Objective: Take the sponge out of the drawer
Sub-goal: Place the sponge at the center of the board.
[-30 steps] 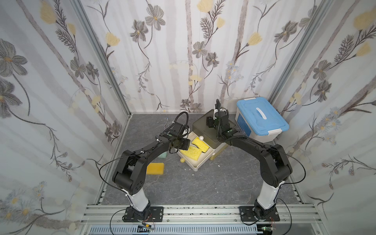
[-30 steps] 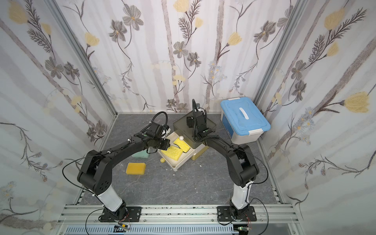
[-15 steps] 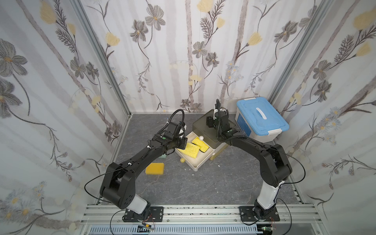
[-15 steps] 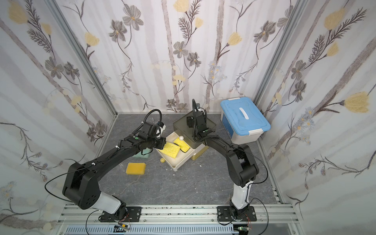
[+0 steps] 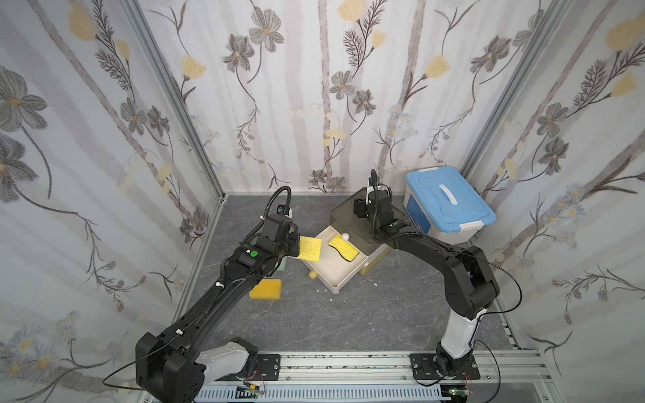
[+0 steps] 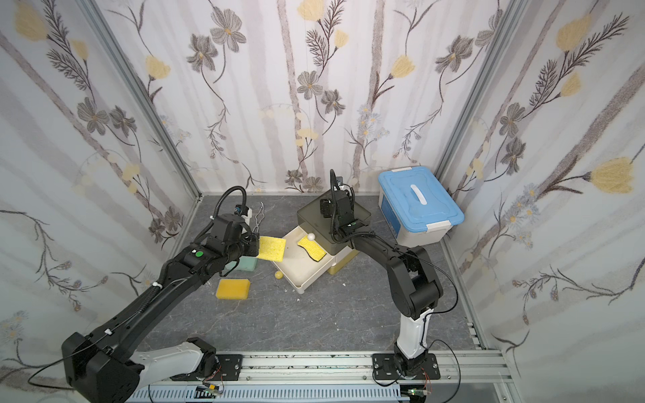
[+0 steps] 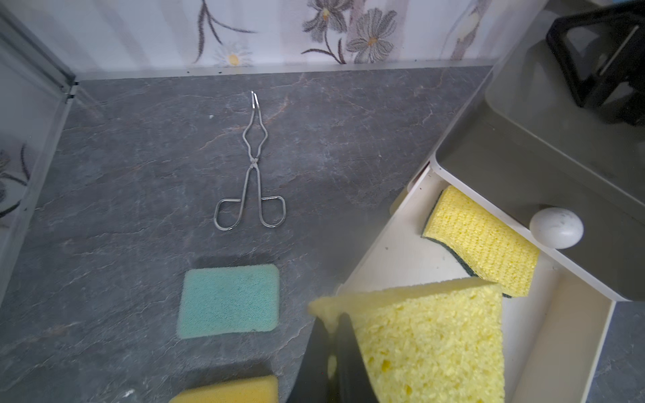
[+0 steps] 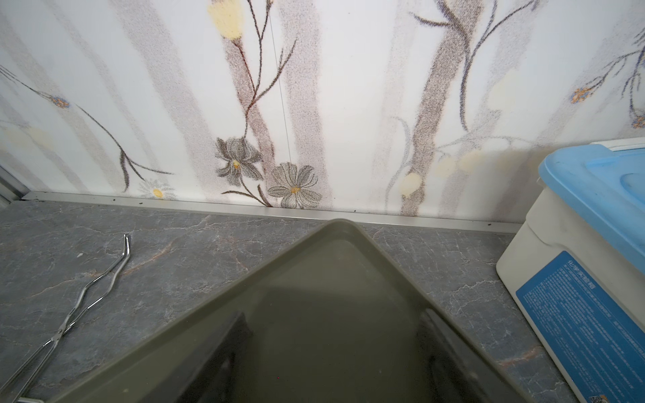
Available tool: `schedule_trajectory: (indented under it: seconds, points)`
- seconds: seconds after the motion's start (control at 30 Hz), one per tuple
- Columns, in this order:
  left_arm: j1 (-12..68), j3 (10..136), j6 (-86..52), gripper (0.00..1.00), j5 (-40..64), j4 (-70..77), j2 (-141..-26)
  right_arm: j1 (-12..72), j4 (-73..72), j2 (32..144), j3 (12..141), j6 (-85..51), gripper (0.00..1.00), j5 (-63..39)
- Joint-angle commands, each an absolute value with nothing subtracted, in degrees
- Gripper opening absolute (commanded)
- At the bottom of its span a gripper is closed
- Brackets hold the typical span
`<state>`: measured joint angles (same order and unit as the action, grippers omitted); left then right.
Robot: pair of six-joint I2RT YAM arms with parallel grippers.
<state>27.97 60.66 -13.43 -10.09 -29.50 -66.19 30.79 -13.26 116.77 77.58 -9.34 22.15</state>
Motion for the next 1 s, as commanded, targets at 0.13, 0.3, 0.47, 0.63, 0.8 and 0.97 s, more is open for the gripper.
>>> schedule_trajectory:
  seconds: [0.13, 0.3, 0.47, 0.63, 0.8, 0.97]
  points:
    - [27.11, 57.46, -25.45, 0.03, -22.92, -42.08, -59.81, 30.60, 9.34, 120.05, 76.42, -14.62, 0.78, 15.15]
    - [27.07, 55.37, -28.93, 0.03, -24.76, -45.16, -58.36, 30.67, 9.41, 120.41, 76.99, -14.52, 0.78, 14.77]
    - [27.07, 53.07, -29.94, 0.03, -24.42, -44.73, -59.53, 30.60, 9.45, 120.93, 77.27, -14.50, 0.78, 14.40]
    - [27.10, 50.34, -30.83, 0.03, -21.42, -41.96, -61.45, 30.67, 9.40, 120.94, 77.36, -14.59, 0.77, 14.49]
    - [27.16, 47.70, -31.39, 0.03, -17.93, -38.07, -63.89, 30.61, 9.59, 120.94, 77.40, -14.59, 0.77, 14.47]
    - [27.92, 43.38, -32.68, 0.03, -13.65, -28.62, -67.23, 30.61, 9.77, 120.95, 77.49, -14.63, 0.77, 14.48]
